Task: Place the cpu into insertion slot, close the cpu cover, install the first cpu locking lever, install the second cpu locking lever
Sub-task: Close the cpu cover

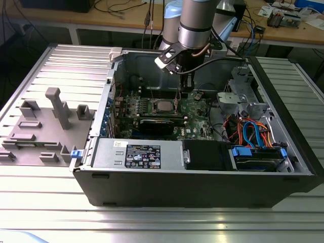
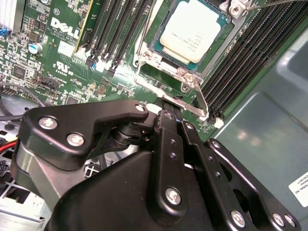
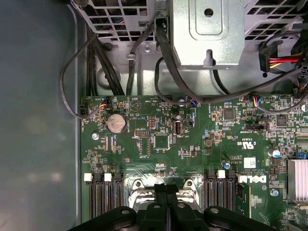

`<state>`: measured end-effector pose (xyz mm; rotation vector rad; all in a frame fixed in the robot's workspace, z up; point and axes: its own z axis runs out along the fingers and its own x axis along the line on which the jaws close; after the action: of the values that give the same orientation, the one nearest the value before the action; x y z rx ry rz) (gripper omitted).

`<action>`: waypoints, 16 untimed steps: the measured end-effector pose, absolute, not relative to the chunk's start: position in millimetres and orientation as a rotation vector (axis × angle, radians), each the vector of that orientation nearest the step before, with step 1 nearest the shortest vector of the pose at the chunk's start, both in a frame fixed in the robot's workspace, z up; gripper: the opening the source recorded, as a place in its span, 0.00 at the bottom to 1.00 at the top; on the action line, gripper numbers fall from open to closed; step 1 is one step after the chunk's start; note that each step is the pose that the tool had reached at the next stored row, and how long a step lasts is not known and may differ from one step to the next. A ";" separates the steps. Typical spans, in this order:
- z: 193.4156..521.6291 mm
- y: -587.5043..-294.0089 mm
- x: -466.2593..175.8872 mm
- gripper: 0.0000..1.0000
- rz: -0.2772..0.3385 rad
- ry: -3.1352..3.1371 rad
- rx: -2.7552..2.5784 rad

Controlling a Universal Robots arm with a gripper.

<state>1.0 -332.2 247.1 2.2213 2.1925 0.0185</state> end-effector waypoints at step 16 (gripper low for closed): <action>247.1 -332.2 -1.8 0.11 0.019 2.193 2.221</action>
<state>-1.8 -332.2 247.1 2.2212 2.1925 0.0185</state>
